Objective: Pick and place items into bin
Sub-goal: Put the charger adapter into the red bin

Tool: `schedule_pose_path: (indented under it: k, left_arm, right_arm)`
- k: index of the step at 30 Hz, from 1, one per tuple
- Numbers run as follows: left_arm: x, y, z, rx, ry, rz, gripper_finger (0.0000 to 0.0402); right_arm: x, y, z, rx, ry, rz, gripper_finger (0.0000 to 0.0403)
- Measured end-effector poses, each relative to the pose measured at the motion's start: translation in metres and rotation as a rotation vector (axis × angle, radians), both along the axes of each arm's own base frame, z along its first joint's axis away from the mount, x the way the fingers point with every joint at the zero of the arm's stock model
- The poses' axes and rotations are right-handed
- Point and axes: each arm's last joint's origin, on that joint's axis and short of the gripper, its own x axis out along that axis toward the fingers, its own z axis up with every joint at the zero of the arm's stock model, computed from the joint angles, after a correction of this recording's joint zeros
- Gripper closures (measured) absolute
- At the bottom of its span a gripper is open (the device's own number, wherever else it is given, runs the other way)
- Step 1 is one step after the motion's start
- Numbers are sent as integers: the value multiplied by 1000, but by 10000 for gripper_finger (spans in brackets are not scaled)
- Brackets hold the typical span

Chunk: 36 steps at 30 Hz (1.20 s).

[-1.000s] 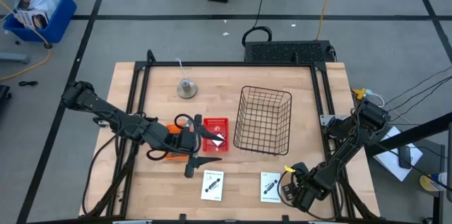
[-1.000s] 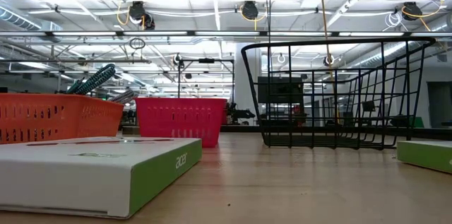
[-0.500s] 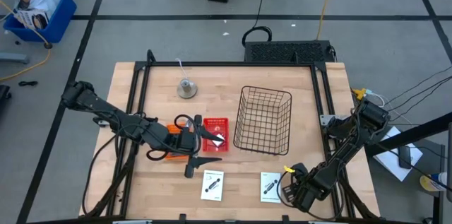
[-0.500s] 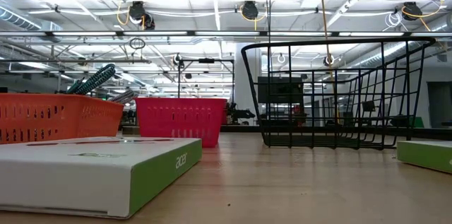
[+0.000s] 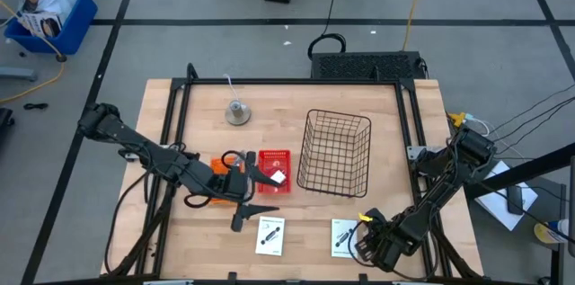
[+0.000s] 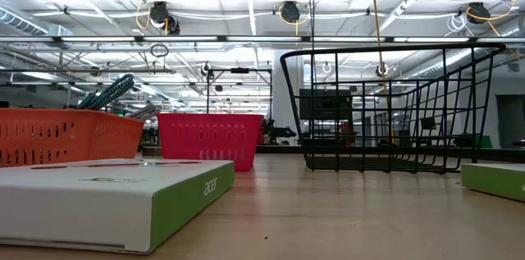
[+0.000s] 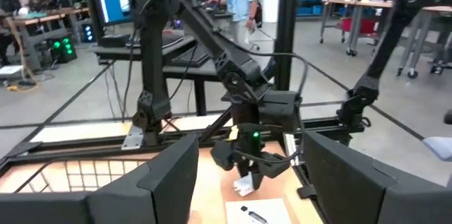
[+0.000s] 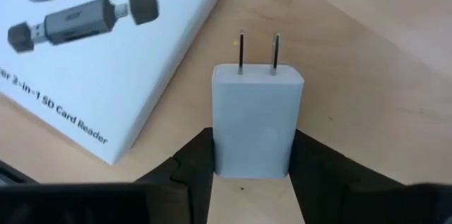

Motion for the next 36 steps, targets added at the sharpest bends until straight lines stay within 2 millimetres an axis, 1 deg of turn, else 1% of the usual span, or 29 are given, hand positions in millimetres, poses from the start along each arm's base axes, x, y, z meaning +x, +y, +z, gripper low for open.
schedule_pose_path:
  k: [9, 16, 22, 27, 32, 36]
  left_arm:
    - [0, 0, 1, -7, -6, 13, 147]
    - [1, 3, 0, -17, 1, 21, 147]
    - [1, 3, 0, -19, 4, 21, 153]
    - [1, 3, -3, -16, 37, 23, 154]
    - [1, 3, -5, -14, 47, 23, 147]
    - [1, 3, -4, -21, 48, 24, 147]
  right_arm:
    - [-8, 6, 0, -55, -59, 135, 258]
    - [-10, 8, 7, -129, -194, 245, 258]
    - [-4, 6, 18, -157, -312, 334, 255]
    - [4, 17, 30, -148, -509, 443, 258]
    - [12, 22, 35, -150, -607, 494, 257]
    - [19, 23, 40, -222, -718, 522, 258]
